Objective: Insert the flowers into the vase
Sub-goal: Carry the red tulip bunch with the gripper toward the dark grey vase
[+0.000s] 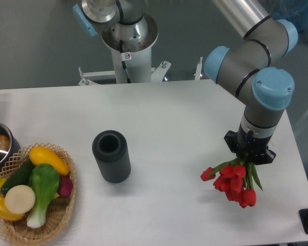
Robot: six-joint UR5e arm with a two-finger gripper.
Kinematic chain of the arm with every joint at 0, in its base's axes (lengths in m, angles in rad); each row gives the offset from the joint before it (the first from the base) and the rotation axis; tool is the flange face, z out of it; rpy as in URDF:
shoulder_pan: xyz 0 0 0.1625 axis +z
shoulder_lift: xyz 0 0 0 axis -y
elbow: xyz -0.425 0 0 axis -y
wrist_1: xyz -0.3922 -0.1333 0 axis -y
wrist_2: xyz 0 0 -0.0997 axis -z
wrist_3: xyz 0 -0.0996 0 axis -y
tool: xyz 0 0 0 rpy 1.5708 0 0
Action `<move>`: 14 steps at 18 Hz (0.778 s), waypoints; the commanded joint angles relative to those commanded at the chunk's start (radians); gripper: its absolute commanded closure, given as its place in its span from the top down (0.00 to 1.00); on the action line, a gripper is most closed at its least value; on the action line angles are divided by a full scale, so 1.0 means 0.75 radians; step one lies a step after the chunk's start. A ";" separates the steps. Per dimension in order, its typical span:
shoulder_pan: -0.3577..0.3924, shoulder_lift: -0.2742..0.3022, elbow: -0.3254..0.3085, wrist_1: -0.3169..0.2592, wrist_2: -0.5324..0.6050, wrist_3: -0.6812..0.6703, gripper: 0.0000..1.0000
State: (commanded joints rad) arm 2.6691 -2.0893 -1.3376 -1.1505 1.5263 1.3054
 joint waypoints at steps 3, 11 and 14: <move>0.000 0.004 0.000 0.002 -0.002 0.000 0.00; -0.096 0.092 -0.035 0.012 -0.177 -0.016 0.00; -0.127 0.202 -0.124 0.020 -0.394 -0.018 0.00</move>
State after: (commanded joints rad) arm 2.5741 -1.9377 -1.4309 -1.1352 1.2308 1.2916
